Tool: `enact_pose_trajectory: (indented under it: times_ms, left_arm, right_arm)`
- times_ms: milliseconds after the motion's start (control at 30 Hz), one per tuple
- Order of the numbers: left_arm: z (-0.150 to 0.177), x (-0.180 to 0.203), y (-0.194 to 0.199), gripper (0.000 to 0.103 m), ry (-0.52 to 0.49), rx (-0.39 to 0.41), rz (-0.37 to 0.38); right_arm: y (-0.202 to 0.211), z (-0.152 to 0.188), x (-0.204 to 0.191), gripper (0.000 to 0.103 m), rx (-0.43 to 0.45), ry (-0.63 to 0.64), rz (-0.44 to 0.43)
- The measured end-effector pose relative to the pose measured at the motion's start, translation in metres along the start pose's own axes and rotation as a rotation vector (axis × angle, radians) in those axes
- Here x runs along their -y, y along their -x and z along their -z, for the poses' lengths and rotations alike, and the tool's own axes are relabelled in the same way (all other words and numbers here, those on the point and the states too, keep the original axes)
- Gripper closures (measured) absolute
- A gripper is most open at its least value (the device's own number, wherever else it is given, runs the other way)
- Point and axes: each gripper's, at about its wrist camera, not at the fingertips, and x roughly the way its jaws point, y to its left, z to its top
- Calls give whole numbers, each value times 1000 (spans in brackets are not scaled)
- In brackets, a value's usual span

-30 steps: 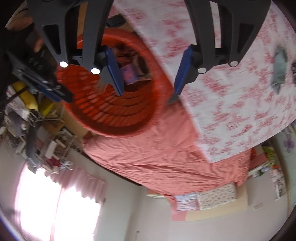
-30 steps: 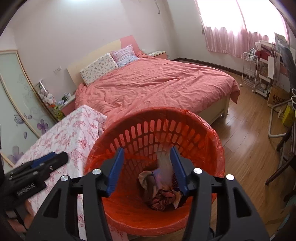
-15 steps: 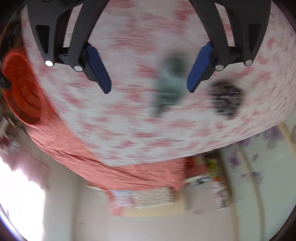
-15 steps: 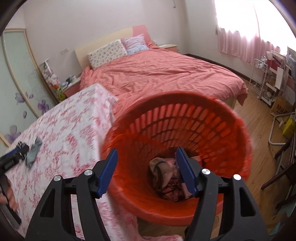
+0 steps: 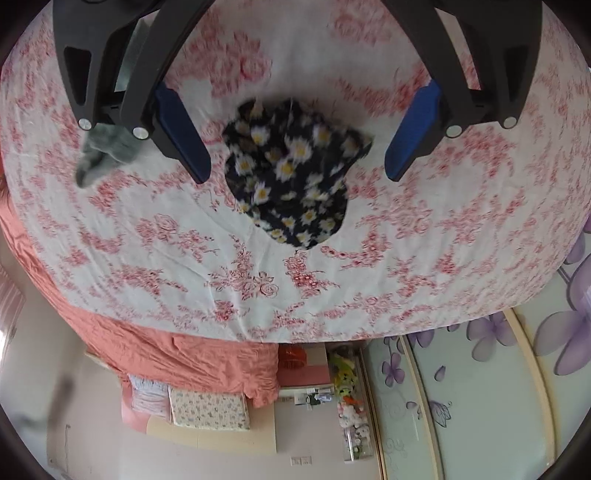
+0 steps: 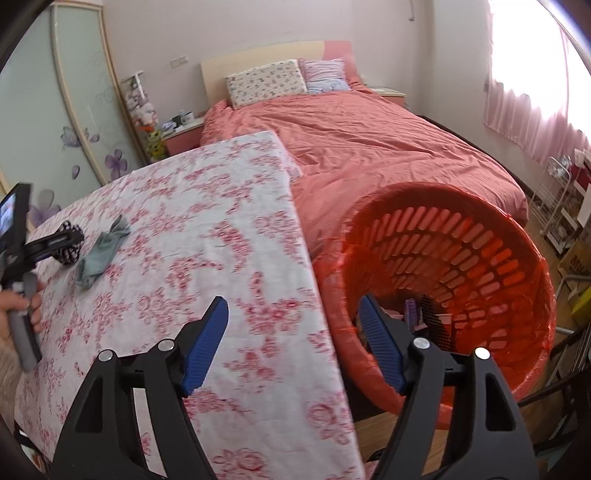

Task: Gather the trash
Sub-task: 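Grasp the daisy scrunchie with the left tool while the right tool reaches the grey sock, then grasp the grey sock with the right tool while the left tool holds the scrunchie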

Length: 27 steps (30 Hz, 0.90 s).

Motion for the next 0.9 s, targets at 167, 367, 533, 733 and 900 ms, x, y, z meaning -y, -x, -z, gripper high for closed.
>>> enact_pose_trajectory:
  times_ms: [167, 367, 533, 733, 900]
  left_arm:
    - [1, -4, -8, 67, 10, -27, 43]
    - [30, -28, 15, 70, -52, -19, 36]
    - [49, -44, 26, 64, -81, -1, 12]
    - [50, -48, 26, 64, -73, -3, 25]
    - [50, -52, 23, 63, -50, -9, 44]
  right_arm:
    - [-3, 0, -19, 30, -11, 25, -22]
    - [-12, 1, -59, 29, -28, 76, -89]
    - [-23, 1, -104, 29, -40, 126, -171]
    - [-27, 3, -152, 29, -16, 204, -220]
    - [-44, -2, -178, 29, -43, 183, -250]
